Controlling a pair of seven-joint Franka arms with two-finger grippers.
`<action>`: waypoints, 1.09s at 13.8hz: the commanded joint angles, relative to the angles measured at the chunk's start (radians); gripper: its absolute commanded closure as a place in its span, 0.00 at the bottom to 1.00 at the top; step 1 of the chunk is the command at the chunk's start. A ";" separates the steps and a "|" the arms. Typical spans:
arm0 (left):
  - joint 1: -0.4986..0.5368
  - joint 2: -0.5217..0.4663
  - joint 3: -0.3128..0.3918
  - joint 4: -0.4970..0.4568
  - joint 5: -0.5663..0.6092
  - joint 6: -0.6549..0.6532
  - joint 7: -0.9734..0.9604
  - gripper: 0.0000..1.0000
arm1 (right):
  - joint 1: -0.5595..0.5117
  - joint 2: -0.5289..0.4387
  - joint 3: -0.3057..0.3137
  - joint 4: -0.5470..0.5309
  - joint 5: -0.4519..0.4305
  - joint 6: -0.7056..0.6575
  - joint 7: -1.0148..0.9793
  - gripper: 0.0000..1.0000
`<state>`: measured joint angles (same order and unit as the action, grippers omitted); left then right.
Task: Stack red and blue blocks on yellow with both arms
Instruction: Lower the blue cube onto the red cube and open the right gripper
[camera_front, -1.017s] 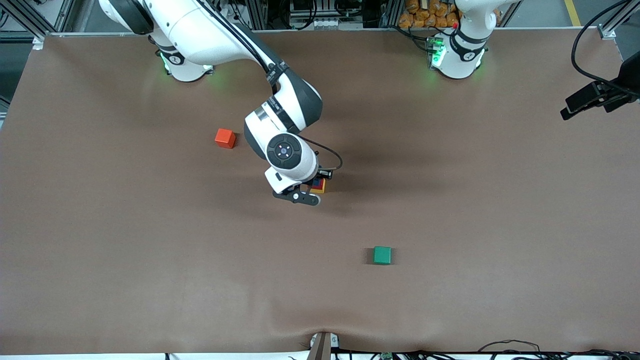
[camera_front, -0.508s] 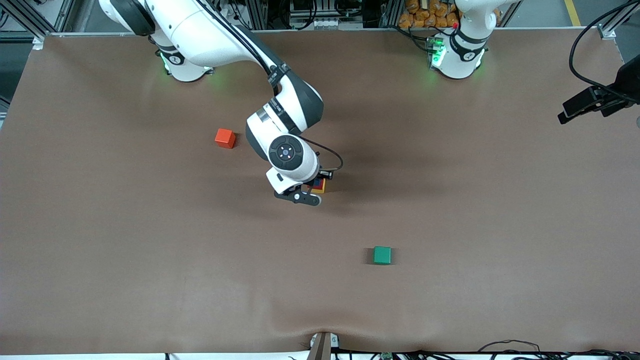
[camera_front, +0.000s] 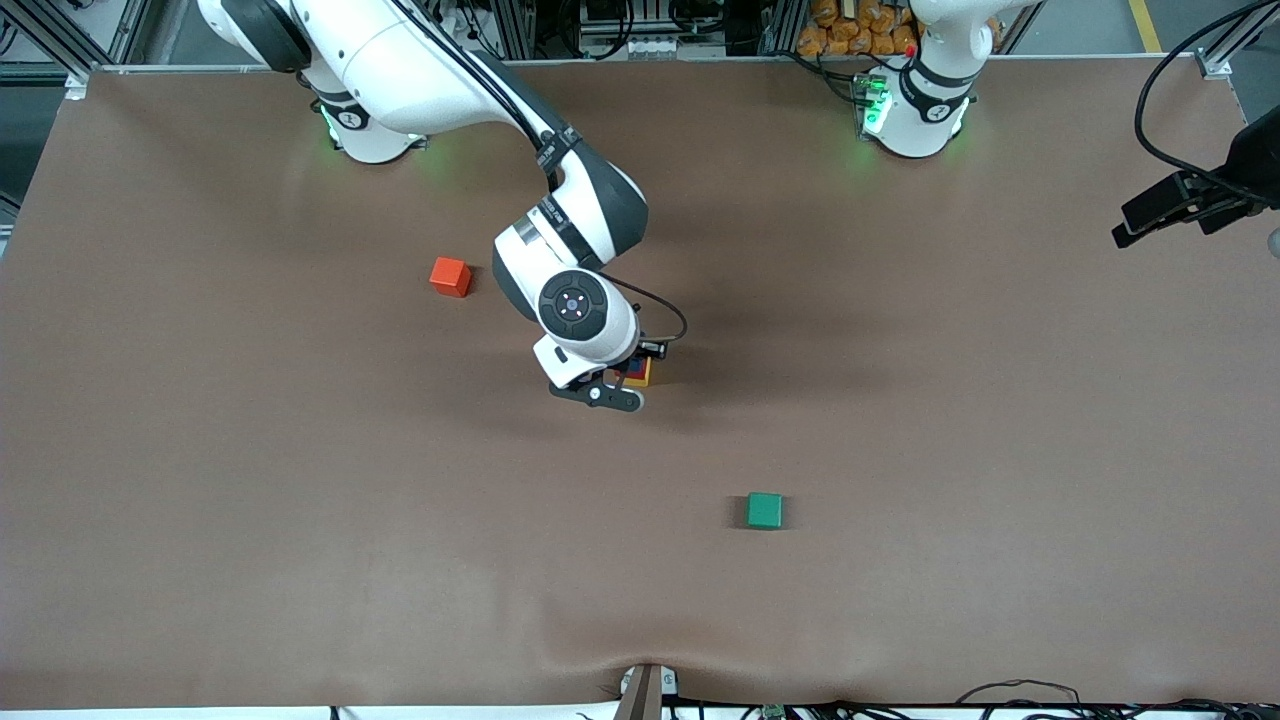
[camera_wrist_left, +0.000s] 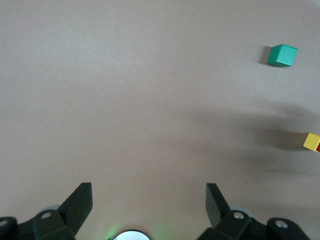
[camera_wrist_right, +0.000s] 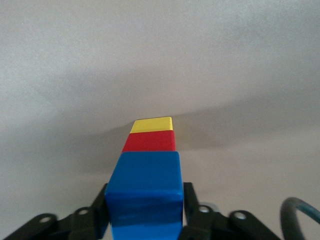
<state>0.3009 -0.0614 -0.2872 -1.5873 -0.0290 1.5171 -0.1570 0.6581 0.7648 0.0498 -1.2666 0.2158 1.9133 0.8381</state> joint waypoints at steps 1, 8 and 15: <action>0.000 0.008 -0.015 0.009 -0.019 -0.005 0.008 0.00 | 0.008 0.019 -0.002 0.030 0.008 -0.011 -0.008 0.00; 0.003 -0.006 -0.072 -0.003 0.000 -0.031 0.008 0.00 | -0.012 0.010 -0.001 0.061 0.083 -0.025 0.027 0.00; 0.007 -0.032 -0.073 -0.023 0.000 -0.026 0.071 0.00 | -0.090 -0.035 -0.005 0.139 0.100 -0.250 0.033 0.00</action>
<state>0.2991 -0.0650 -0.3588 -1.5906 -0.0295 1.4989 -0.1184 0.5969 0.7595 0.0387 -1.1321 0.2950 1.7194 0.8594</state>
